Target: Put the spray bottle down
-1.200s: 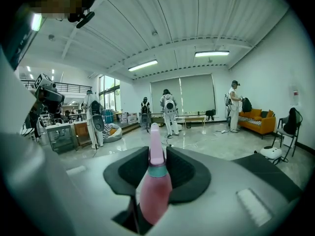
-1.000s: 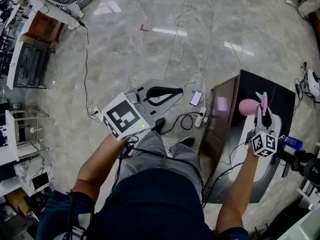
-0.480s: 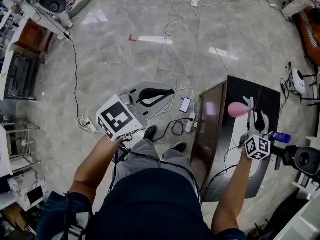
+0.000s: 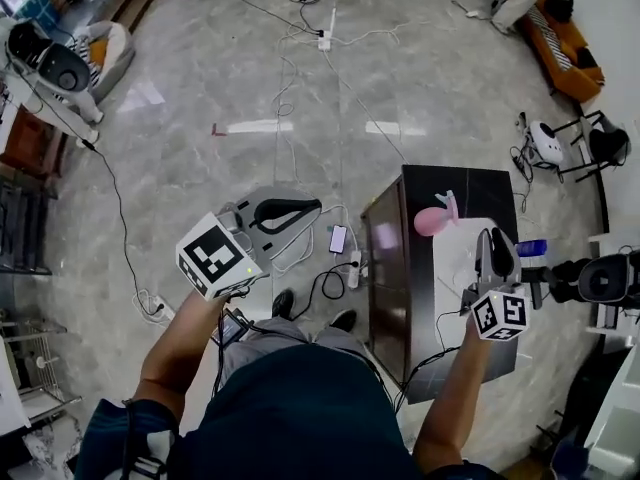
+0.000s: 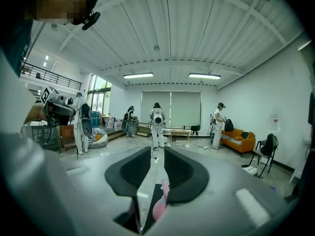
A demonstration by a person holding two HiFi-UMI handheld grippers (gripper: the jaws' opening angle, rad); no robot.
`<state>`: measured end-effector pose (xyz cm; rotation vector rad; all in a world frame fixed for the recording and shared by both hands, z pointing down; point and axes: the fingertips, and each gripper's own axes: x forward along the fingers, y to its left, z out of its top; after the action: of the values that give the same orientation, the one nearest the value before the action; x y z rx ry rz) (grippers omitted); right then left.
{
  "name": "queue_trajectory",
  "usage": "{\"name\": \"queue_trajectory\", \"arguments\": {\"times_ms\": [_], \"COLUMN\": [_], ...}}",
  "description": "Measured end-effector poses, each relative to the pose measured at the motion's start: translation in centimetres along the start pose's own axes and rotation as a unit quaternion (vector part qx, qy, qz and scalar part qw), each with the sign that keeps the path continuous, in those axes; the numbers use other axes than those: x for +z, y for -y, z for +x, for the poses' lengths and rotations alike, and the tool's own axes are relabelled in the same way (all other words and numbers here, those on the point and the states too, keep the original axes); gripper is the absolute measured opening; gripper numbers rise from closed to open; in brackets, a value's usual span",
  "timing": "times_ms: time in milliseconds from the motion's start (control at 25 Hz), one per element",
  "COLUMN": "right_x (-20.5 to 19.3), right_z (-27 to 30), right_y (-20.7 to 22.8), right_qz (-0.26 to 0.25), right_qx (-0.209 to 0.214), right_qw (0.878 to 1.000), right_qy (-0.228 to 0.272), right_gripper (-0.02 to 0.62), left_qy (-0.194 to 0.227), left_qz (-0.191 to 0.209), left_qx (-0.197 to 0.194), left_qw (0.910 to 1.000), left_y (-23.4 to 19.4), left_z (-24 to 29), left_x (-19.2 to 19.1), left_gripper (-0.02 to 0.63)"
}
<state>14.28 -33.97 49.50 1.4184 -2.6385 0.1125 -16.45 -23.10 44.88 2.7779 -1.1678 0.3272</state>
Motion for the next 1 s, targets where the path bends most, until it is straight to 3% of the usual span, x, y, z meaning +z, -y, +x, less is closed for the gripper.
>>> {"name": "queue_trajectory", "arguments": {"times_ms": [280, 560, 1000], "right_x": [6.3, 10.5, 13.3], "right_z": [-5.7, -10.3, -15.1], "right_y": [-2.7, -5.3, -8.6], "right_qz": [0.009, 0.02, 0.018], "right_qx": [0.004, -0.013, -0.041], "right_qw": [1.0, 1.0, 0.999], "right_qy": [0.017, 0.011, 0.028], "right_gripper": [0.012, 0.012, 0.011], "left_qy": [0.015, 0.025, 0.034], "left_qz": [0.031, 0.058, 0.083], "left_qx": [-0.05, -0.094, -0.158], "left_qw": [0.9982, 0.9936, 0.9833], "left_y": [2.1, 4.0, 6.8], "left_z": [0.9, 1.3, 2.5], "left_x": [3.0, 5.5, 7.0], "left_gripper": [0.005, 0.005, 0.005]}}
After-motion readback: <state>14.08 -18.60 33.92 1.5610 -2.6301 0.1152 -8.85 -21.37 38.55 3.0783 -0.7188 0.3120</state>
